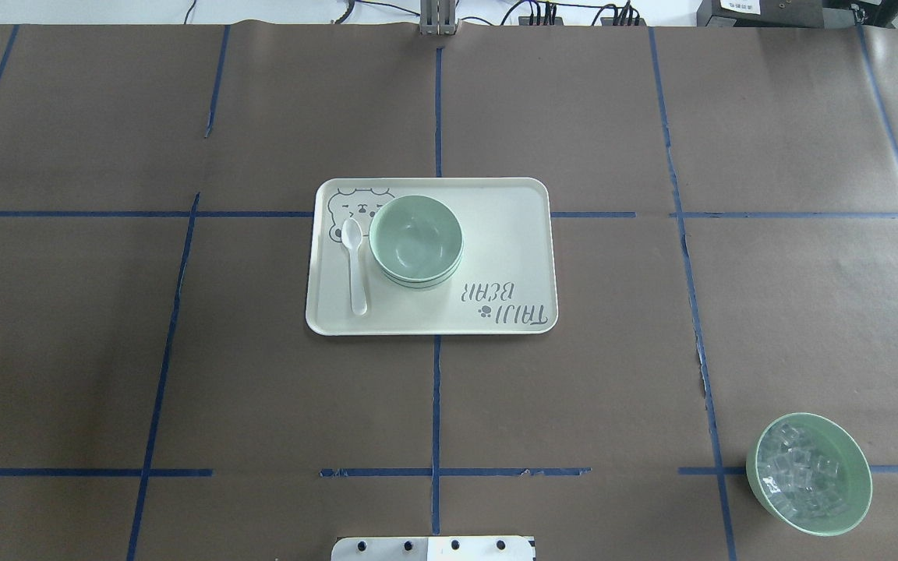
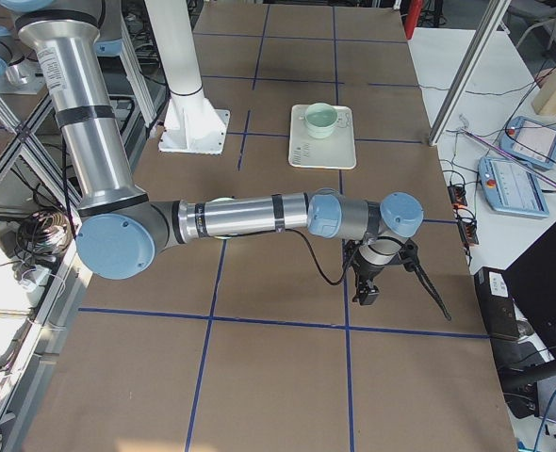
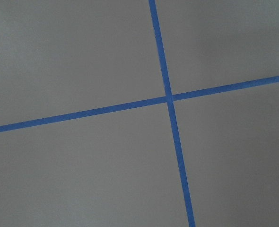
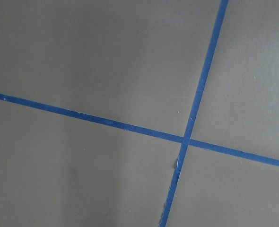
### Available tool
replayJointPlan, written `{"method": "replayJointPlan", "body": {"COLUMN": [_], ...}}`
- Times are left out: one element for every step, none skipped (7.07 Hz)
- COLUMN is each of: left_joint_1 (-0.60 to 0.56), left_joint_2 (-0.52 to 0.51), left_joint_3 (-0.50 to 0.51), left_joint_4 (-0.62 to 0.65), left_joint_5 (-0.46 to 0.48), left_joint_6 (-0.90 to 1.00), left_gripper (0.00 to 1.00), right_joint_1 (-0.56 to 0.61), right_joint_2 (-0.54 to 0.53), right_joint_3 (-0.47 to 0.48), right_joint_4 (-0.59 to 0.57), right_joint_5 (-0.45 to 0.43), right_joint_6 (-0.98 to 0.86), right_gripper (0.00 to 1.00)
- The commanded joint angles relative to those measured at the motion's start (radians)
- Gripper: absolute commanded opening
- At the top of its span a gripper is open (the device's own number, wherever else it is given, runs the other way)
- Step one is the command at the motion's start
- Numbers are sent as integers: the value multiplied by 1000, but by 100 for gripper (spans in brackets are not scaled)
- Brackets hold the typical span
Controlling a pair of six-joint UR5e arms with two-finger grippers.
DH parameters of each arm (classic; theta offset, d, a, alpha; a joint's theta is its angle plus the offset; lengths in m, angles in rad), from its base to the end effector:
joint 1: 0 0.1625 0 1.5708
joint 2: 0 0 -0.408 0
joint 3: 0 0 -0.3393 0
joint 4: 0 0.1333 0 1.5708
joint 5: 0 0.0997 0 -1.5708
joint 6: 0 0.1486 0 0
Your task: Stack green bowls together
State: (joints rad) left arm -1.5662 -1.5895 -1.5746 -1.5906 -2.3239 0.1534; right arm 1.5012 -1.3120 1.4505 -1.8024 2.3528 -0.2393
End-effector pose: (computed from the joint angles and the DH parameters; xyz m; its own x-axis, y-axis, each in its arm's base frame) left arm -0.0296 -0.4512 0.6669 0.7202 0.1846 -0.6688 -0.1160 0.9824 0.1462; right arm -0.0083 -0.5306 0.6243 0.6756 -0.2199 0.7037 0.2361 0.9688 0.0760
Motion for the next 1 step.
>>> {"method": "replayJointPlan", "body": {"left_joint_1": [0], "left_joint_2": [-4], "left_joint_3": [-1], "left_joint_4": [1], "left_joint_5": [0], "left_joint_6": [0], "left_gripper": [100], "right_joint_1": [-6], "right_joint_2": [-1], "right_joint_3": [1], "right_joint_4": [0], "right_joint_5": [-1], "right_joint_6": [0], "right_gripper": [100]}}
